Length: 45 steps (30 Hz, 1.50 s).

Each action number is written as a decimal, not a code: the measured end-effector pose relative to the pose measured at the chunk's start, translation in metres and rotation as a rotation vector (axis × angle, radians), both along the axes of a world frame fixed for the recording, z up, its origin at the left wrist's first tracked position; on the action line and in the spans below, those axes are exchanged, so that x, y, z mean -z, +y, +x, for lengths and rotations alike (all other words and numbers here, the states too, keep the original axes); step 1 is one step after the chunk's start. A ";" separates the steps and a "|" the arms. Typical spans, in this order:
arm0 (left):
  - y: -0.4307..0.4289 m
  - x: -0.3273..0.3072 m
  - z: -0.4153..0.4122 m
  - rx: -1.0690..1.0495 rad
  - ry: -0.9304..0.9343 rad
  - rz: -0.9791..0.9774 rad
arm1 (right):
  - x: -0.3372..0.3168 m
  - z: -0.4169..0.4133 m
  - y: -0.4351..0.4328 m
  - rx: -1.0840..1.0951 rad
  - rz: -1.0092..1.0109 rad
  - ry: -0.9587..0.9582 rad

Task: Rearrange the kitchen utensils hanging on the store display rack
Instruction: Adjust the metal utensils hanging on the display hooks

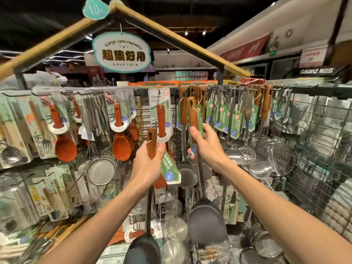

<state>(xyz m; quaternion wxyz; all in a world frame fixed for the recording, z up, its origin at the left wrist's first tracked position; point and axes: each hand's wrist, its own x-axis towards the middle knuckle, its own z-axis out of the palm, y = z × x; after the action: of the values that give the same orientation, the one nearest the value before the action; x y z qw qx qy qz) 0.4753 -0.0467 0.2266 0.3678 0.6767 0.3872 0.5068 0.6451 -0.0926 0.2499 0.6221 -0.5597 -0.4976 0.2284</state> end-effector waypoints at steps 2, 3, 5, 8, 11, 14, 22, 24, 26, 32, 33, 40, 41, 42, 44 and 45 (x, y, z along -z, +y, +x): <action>0.003 -0.004 0.004 0.026 0.000 -0.001 | -0.007 0.000 0.011 0.010 0.010 0.002; 0.005 -0.006 0.006 0.033 0.004 0.007 | -0.010 0.000 0.018 0.024 0.022 0.002; 0.006 -0.010 0.009 0.030 0.010 0.046 | -0.017 0.000 0.029 0.060 0.051 -0.019; 0.008 -0.015 0.012 0.028 0.011 0.088 | -0.017 -0.001 0.038 0.080 0.079 -0.058; 0.009 -0.016 0.014 0.025 0.005 0.089 | -0.011 0.000 0.041 0.079 0.108 -0.060; 0.012 -0.015 0.016 0.038 0.000 0.071 | -0.009 -0.001 0.042 0.102 0.151 -0.017; 0.018 -0.009 0.022 0.049 -0.003 0.020 | -0.014 -0.003 0.043 0.113 0.235 0.009; 0.018 -0.009 0.023 0.055 -0.010 0.010 | -0.018 -0.003 0.043 0.099 0.231 0.020; 0.020 -0.010 0.024 0.056 -0.016 0.008 | -0.019 -0.003 0.043 0.076 0.232 0.017; 0.023 -0.011 0.023 0.064 -0.017 0.015 | -0.016 -0.008 0.051 0.148 0.174 0.029; 0.023 -0.011 0.022 0.066 -0.020 0.011 | -0.014 -0.008 0.053 0.170 0.200 0.009; 0.027 -0.010 0.016 0.063 -0.006 -0.009 | -0.013 -0.005 0.058 0.204 0.245 0.033; 0.026 -0.010 0.016 0.064 -0.001 -0.007 | -0.014 -0.005 0.058 0.207 0.245 0.034; 0.026 -0.010 0.017 0.064 0.002 -0.004 | -0.015 -0.005 0.058 0.214 0.240 0.029; 0.026 -0.010 0.018 0.071 0.001 -0.005 | -0.015 -0.003 0.061 0.233 0.225 0.023; 0.026 -0.011 0.019 0.074 -0.004 -0.007 | -0.015 -0.003 0.064 0.238 0.211 0.023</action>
<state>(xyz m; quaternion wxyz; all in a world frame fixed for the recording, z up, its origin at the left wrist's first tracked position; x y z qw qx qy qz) 0.4940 -0.0203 0.2376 0.3894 0.6883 0.3631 0.4927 0.6425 -0.0287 0.2652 0.7058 -0.5436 -0.4418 0.1061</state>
